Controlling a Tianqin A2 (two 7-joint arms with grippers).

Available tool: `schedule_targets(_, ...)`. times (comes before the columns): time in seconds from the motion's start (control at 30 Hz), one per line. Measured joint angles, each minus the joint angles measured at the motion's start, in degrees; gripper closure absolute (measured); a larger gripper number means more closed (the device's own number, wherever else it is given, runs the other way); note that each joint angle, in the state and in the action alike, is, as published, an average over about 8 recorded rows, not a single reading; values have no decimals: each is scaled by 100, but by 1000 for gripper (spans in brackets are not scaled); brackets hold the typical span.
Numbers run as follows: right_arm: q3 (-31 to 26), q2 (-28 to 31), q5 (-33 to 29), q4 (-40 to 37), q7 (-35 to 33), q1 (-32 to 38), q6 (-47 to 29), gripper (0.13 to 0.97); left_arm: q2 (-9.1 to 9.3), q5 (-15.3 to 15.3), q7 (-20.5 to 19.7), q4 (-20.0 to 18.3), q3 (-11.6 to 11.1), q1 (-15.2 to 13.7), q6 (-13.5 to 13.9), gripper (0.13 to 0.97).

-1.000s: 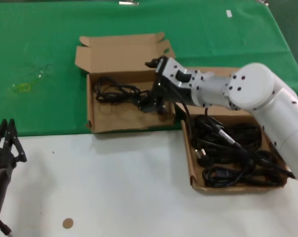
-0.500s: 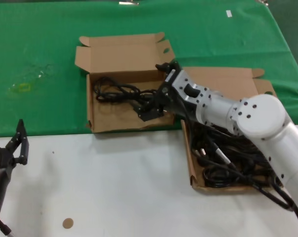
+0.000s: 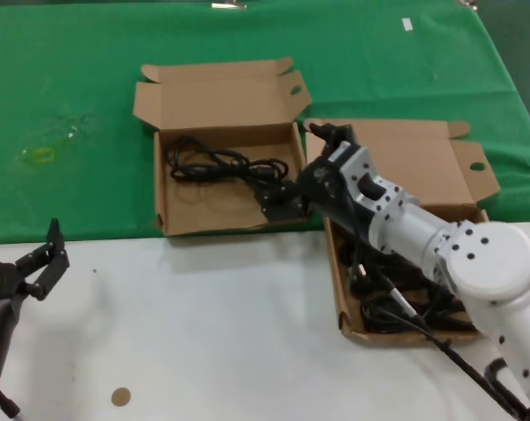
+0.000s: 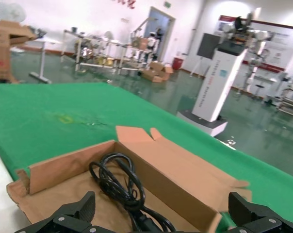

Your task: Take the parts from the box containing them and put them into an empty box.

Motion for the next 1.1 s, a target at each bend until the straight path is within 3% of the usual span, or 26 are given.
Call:
schedule_targets(0.1,109,20,130,186,-20,-229,146,129,0,0,0,0,0,0,0,395)
schedule_targets(0.23,253,47,303,433,-46,-531,339,129,0,0,0,0,0,0,0,395)
schedule_targets(0.5,543,101,650,928,-97,-1139,727,129,0,0,2,0,0,0,0,237)
schedule_targets(0.8,871,161,1041,1487,-156,-1825,1165,129,0,0,2,0,0,0,0,150)
schedule_targets(1.1,1195,222,1429,2042,-214,-2506,1600,129,0,-1,2,0,0,0,0,132)
